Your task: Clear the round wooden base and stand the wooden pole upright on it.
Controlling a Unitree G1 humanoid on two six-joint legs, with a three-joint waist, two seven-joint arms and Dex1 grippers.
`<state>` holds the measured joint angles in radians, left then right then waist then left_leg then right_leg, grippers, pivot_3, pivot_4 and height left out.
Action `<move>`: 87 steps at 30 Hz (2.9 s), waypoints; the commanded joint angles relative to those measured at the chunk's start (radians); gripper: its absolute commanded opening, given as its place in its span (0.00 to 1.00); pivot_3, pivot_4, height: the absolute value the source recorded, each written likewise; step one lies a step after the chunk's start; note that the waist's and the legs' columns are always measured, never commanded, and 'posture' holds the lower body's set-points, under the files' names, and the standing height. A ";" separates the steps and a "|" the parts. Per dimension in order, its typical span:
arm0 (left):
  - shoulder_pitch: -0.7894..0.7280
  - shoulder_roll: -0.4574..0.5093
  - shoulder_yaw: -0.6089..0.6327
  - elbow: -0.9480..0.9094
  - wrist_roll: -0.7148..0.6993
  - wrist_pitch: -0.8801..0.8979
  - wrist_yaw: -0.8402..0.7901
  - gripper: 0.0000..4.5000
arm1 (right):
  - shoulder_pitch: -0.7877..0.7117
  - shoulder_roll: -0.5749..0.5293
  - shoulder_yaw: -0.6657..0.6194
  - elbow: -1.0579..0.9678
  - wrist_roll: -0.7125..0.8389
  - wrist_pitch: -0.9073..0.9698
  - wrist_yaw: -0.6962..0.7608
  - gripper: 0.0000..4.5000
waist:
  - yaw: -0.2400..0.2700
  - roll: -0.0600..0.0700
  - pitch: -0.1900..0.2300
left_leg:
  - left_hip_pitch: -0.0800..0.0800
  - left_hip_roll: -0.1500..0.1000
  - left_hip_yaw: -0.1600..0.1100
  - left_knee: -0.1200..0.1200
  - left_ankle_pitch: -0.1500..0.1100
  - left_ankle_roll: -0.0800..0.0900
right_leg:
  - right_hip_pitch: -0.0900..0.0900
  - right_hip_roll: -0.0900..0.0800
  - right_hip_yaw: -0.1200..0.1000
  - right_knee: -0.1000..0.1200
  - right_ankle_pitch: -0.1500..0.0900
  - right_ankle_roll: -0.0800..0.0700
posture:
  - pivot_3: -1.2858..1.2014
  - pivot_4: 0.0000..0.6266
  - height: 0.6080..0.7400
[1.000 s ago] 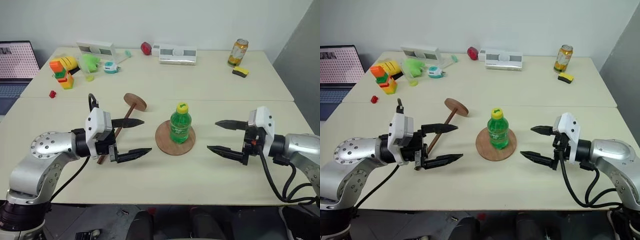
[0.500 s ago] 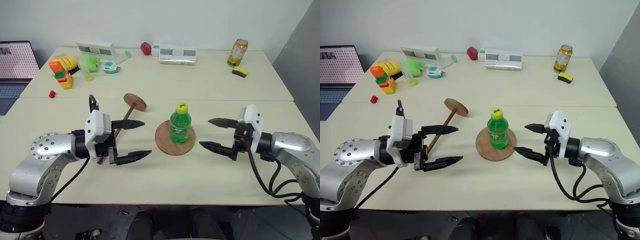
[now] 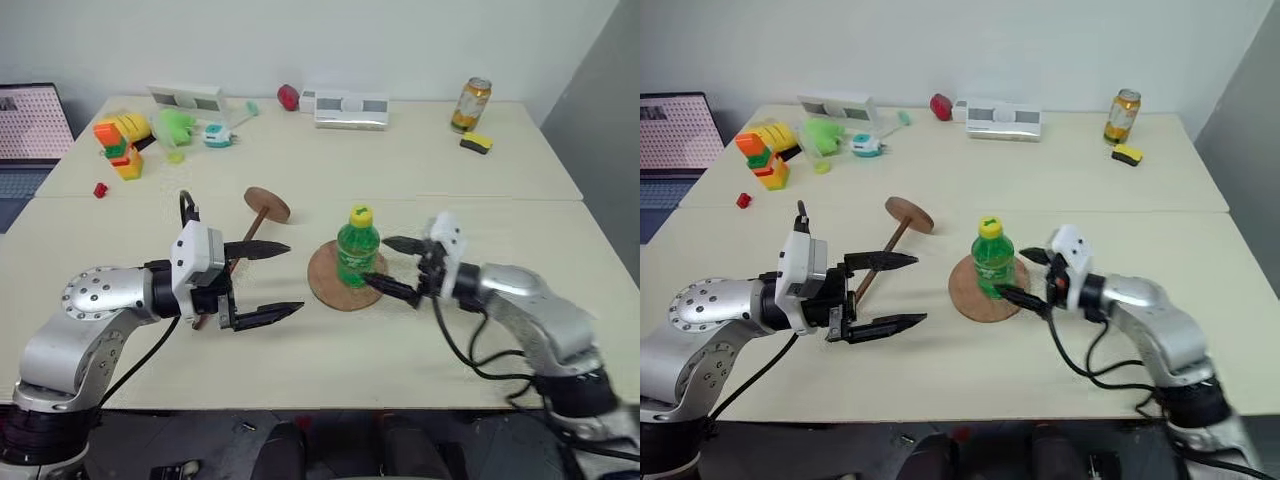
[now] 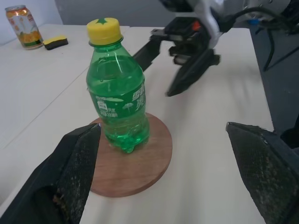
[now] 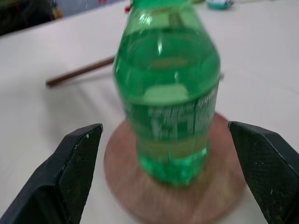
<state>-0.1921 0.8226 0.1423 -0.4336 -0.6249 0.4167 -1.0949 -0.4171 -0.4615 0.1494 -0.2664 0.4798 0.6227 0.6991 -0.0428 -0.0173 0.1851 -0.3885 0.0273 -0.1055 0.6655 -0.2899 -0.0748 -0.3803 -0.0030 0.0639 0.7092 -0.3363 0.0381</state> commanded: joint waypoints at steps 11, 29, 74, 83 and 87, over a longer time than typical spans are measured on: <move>-0.012 0.022 0.009 -0.031 0.008 0.009 0.018 1.00 | -0.110 0.180 0.031 0.167 -0.071 -0.087 -0.018 0.92 | -0.013 0.000 0.000 | 0.000 0.000 0.000 0.000 0.000 0.000 | 0.000 0.000 0.000 0.000 0.000 0.000 | 0.52 0.24 1.00; -0.158 -0.068 -0.014 0.028 -0.033 0.150 0.190 1.00 | -0.348 0.098 -0.274 0.723 -0.240 -0.414 -0.328 0.76 | -0.018 0.000 0.000 | -0.003 0.000 0.003 -0.001 0.002 -0.003 | -0.007 0.000 0.002 0.003 0.000 0.000 | 0.52 0.24 1.00; -0.393 0.173 -0.133 0.214 0.089 0.500 0.254 1.00 | -0.064 -0.390 -0.355 -0.236 0.362 0.567 0.047 0.99 | -0.022 0.000 0.000 | -0.004 -0.001 0.006 -0.001 0.000 0.000 | -0.007 0.000 0.005 0.003 0.000 0.000 | 0.52 0.24 1.00; -0.890 0.254 -0.641 0.365 0.115 1.084 0.105 1.00 | -0.219 -0.393 -0.142 -0.252 0.400 0.540 0.177 0.99 | -0.018 -0.001 0.001 | -0.010 -0.003 0.000 0.001 0.000 0.000 | -0.009 0.000 -0.001 0.001 0.000 0.000 | 0.52 0.24 1.00; -1.027 0.191 -0.788 0.520 0.173 1.182 0.160 1.00 | -0.233 -0.354 -0.107 -0.241 0.387 0.511 0.169 0.99 | -0.016 -0.001 0.001 | -0.010 -0.002 -0.001 0.001 0.002 -0.004 | -0.009 0.000 -0.001 0.001 0.000 0.000 | 0.52 0.24 1.00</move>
<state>-1.1562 1.0218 -0.5942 0.0220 -0.4826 1.5401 -0.9602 -0.6318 -0.8218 0.0421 -0.4918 0.8735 1.1659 0.8653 -0.0592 -0.0180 0.1861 -0.3987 0.0255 -0.1073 0.6668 -0.2878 -0.0782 -0.3893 -0.0025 0.0617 0.7104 -0.3367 0.0384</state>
